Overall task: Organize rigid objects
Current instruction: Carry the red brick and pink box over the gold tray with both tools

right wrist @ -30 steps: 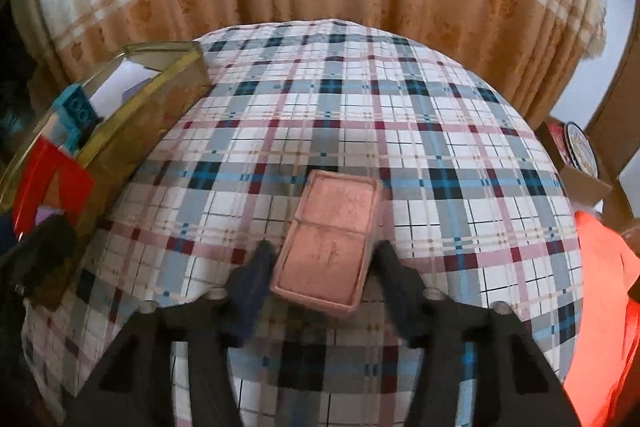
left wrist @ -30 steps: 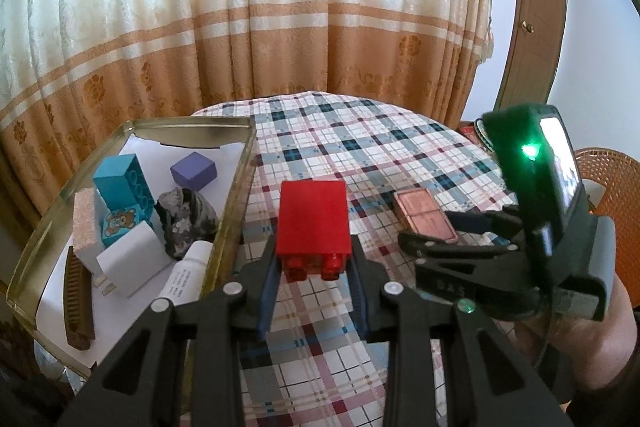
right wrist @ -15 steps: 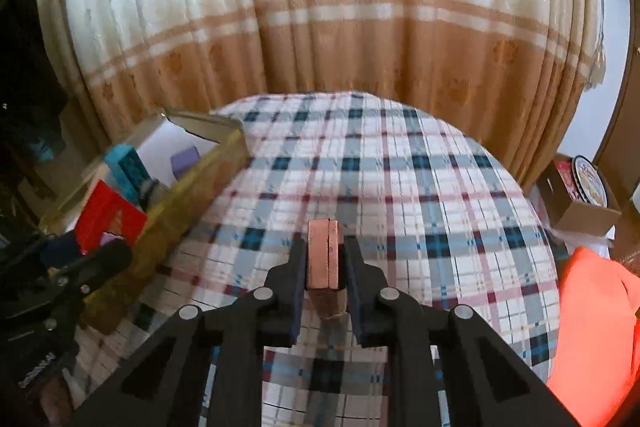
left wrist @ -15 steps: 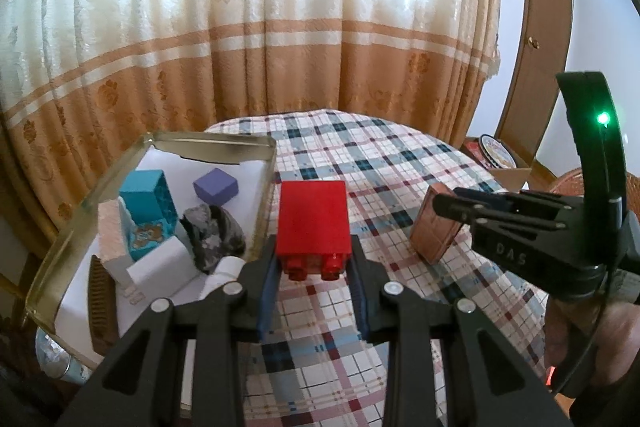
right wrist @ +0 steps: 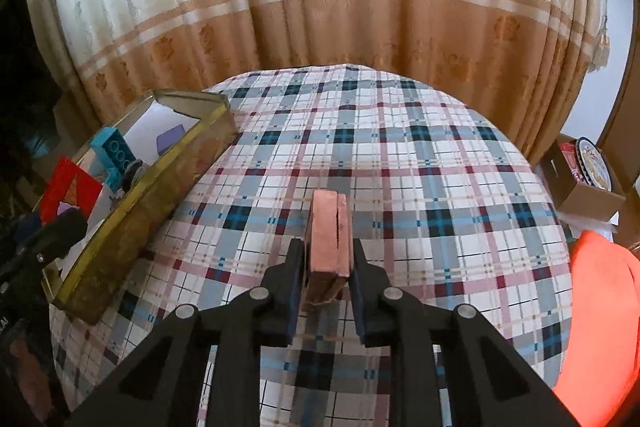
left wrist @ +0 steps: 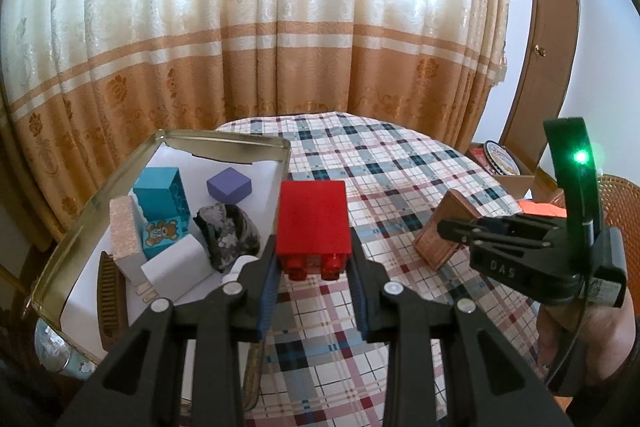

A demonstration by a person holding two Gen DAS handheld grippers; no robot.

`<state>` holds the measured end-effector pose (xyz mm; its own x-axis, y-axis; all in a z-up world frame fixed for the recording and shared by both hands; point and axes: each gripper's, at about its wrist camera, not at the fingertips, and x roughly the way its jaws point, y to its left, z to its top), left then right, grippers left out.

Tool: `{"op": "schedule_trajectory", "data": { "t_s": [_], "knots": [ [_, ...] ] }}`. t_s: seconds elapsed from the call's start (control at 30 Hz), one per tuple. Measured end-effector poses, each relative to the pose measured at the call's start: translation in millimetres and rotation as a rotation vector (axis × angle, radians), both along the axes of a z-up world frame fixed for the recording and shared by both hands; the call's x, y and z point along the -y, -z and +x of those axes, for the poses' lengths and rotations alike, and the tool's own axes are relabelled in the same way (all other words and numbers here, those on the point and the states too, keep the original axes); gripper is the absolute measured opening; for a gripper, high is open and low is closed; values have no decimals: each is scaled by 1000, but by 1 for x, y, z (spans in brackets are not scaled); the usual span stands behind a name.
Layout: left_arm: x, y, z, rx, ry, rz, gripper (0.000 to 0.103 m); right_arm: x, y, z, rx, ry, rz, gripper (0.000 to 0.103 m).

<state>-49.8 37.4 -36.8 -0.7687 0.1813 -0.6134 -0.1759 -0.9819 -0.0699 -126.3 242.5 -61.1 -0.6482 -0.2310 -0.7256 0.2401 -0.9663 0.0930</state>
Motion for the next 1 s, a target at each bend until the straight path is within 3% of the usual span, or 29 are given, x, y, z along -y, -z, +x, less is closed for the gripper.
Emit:
{"op": "schedule_trajectory", "data": {
  "t_s": [0.03, 0.27, 0.63, 1.0],
  "knots": [
    [0, 0, 0, -1, 0, -1, 30, 0, -1, 1, -8, -4, -9, 19],
    [8, -6, 2, -11, -22, -13, 30, 3, -23, 9, -58, -43, -78, 19],
    [42, -14, 0, -14, -110, -17, 30, 44, -72, 10, -136, -165, -118, 19],
    [81, -3, -10, 32, -193, -10, 30, 112, -70, -21, -91, -306, -151, 19]
  ]
}}
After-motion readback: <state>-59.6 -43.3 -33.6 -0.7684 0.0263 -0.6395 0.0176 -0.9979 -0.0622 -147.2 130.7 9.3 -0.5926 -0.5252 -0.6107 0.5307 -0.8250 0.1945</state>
